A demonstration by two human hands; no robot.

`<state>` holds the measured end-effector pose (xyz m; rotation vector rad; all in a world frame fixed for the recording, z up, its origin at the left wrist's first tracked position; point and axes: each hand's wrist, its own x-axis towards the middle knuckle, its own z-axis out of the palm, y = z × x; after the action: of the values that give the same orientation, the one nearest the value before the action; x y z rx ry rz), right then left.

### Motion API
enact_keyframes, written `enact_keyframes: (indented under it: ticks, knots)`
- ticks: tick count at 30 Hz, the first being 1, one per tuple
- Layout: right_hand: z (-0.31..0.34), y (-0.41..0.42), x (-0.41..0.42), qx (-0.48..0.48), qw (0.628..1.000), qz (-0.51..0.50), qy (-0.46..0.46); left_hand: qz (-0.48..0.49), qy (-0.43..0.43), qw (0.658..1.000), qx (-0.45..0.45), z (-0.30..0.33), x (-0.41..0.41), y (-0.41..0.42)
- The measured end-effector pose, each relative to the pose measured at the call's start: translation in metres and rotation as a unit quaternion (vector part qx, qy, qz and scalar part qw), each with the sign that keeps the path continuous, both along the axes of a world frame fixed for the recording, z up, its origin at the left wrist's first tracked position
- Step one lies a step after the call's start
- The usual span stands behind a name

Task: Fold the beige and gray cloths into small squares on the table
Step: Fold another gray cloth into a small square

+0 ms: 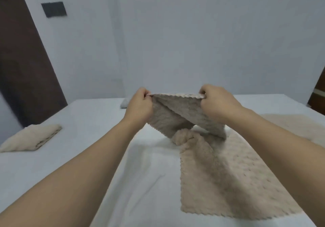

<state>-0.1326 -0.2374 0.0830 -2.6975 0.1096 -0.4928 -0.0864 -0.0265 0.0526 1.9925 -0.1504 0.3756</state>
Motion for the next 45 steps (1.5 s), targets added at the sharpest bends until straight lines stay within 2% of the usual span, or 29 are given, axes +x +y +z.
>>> enact_keyframes:
  ticks: [3,7,10,12,17,20,25,28,30,33,35,37,42,45]
  knots:
    - [0.028,0.006,-0.019,0.184,0.978,0.024,-0.097,0.019,-0.049,0.997,-0.051,0.042,-0.026,0.016]
    - [0.076,0.023,-0.053,0.383,0.903,0.104,-0.163,-0.022,-0.141,0.973,-0.181,0.1,-0.069,0.045]
    - [0.093,0.031,-0.068,0.487,0.855,0.117,-0.131,-0.053,-0.058,0.968,-0.24,0.117,-0.084,0.068]
    - [0.089,0.035,-0.07,0.52,0.845,0.104,-0.071,-0.063,0.007,0.967,-0.248,0.113,-0.087,0.08]
    - [0.047,0.043,-0.051,0.442,0.896,0.033,0.021,-0.008,0.054,0.987,-0.148,0.072,-0.074,0.1]
    - [0.019,0.046,-0.031,0.402,0.914,0.04,0.046,0.015,0.059,0.997,-0.053,0.042,-0.05,0.111]
    - [-0.033,0.057,0.009,0.335,0.938,0.06,0.069,0.02,0.107,0.992,0.058,-0.017,-0.008,0.13]
    - [-0.046,0.071,0.038,0.306,0.949,0.054,0.052,0.065,0.049,0.994,0.067,-0.035,0.016,0.146]
    - [-0.042,0.083,0.059,0.297,0.953,0.054,0.026,0.105,-0.02,0.991,0.078,-0.033,0.029,0.156]
    - [-0.034,0.1,0.082,0.307,0.949,0.07,-0.021,0.132,-0.143,0.97,0.145,-0.025,0.032,0.161]
    - [-0.044,0.106,0.085,0.318,0.945,0.08,-0.022,0.118,-0.212,0.954,0.178,-0.032,0.021,0.162]
    - [-0.068,0.104,0.079,0.295,0.953,0.069,-0.014,0.081,-0.234,0.947,0.204,-0.055,0.005,0.163]
    - [-0.136,0.087,0.051,0.193,0.981,0.029,-0.006,-0.112,-0.149,0.958,0.218,-0.109,-0.04,0.167]
    - [-0.148,0.084,0.041,0.171,0.984,0.035,-0.048,-0.152,-0.168,0.94,0.254,-0.104,-0.049,0.166]
